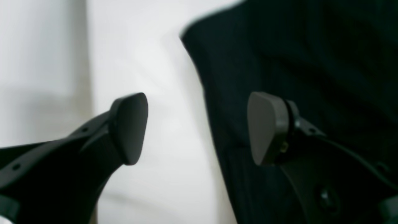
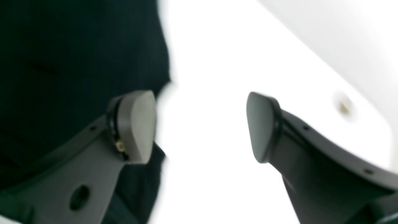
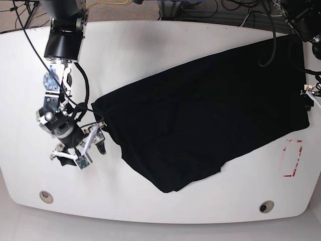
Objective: Layout the t-shirt on the table in an organized manner, then fold the t-shirt properly
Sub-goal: 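Drag the shirt edge with the right gripper away from the left gripper, then pull the shirt with both grippers to stretch it flat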
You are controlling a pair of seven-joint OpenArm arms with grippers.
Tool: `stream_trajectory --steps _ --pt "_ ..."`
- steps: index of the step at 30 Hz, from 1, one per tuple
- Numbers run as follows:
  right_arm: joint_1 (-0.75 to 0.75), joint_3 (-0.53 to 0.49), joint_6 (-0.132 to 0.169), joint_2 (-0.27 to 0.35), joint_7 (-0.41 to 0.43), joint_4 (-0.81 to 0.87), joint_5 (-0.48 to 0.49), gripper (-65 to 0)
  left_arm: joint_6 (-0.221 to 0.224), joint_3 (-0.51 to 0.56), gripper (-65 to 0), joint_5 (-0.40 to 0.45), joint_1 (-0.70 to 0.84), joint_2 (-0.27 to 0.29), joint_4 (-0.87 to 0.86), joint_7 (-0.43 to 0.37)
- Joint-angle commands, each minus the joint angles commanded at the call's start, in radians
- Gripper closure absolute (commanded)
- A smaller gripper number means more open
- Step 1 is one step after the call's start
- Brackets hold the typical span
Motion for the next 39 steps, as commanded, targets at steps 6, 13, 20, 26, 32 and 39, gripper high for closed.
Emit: stream_trajectory --steps 6,13,20,26,32,39 --pt "-0.101 0.083 0.000 -0.041 -0.080 0.049 0.006 -44.1 0.000 -0.035 -45.8 -0.002 0.075 0.080 0.153 0.044" --pt "-0.192 0.146 0.000 -0.092 -0.095 0.048 0.084 -44.4 0.000 -0.118 -45.8 -0.002 0.117 0.180 0.250 0.044" --pt "-0.216 0.152 0.000 -0.110 -0.089 -0.018 0.141 -44.4 0.000 -0.172 -45.8 -0.002 0.158 0.203 0.256 0.044" --pt "-0.181 0.152 0.000 -0.104 -0.006 -0.184 0.180 -43.9 0.000 -0.186 -45.8 -0.002 0.190 0.199 0.256 0.044" --pt "-0.138 0.149 0.000 -0.086 0.066 -0.292 0.184 -43.9 0.000 -0.204 -45.8 -0.002 0.235 0.198 0.255 0.044" --pt "-0.130 0.147 0.000 -0.072 0.071 -0.299 0.184 -40.0 0.000 -0.249 -45.8 0.000 0.275 0.207 0.245 0.044"
